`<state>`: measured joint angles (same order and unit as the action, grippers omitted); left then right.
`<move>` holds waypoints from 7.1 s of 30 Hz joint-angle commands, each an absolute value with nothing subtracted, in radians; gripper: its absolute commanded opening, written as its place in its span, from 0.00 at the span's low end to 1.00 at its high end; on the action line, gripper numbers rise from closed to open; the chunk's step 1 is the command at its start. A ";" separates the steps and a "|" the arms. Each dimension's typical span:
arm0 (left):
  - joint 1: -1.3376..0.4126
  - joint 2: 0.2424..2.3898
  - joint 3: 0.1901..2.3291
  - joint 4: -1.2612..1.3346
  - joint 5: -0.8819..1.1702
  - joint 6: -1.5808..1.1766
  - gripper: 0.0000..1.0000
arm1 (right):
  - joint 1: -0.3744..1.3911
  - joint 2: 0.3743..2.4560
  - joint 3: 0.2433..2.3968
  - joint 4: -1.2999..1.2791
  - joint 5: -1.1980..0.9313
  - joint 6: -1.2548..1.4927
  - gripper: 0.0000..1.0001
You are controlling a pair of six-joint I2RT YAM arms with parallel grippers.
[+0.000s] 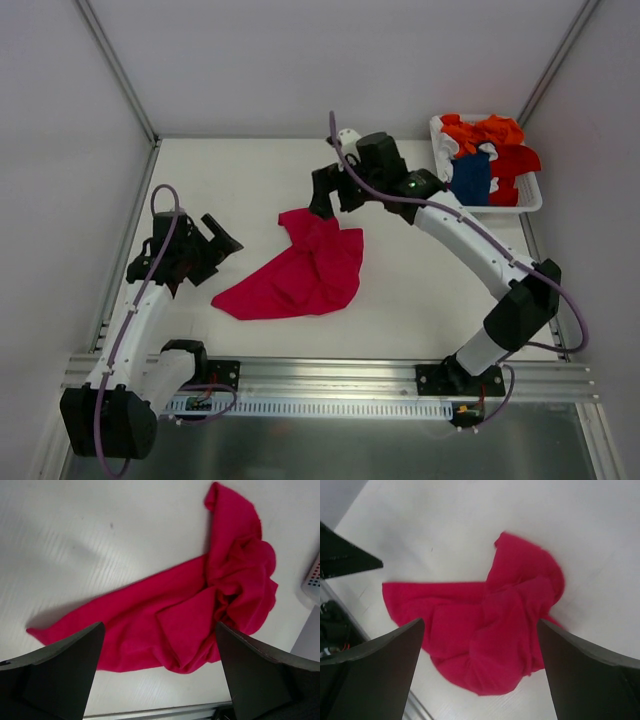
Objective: Fold and stack the t-shirts
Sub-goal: Move the tshirt to the center of the board, then flatten the tshirt out
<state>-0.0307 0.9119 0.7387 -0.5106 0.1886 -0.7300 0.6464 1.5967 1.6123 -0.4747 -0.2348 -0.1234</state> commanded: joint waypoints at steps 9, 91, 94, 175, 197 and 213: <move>-0.021 0.939 0.655 -0.658 0.051 -0.853 0.94 | 0.891 1.911 1.807 -0.668 -0.006 -0.087 0.99; 0.097 1.060 1.187 -0.469 0.418 -0.322 0.00 | 0.451 1.295 1.677 -0.486 -0.041 -0.207 0.00; -0.059 1.016 1.280 -0.485 0.423 -0.392 0.00 | 0.451 1.341 1.890 -0.564 -0.034 -0.236 0.00; 0.052 0.756 1.139 -0.632 0.223 -0.262 0.99 | 0.365 0.986 1.144 -0.790 -0.509 0.028 0.97; 0.166 1.540 1.180 -0.634 -0.061 -0.546 0.97 | 0.357 1.989 1.506 -0.500 -0.265 -0.014 0.81; 0.184 1.643 1.036 -0.485 -0.003 -0.591 0.81 | 0.414 1.982 1.413 -0.603 -0.184 0.027 0.43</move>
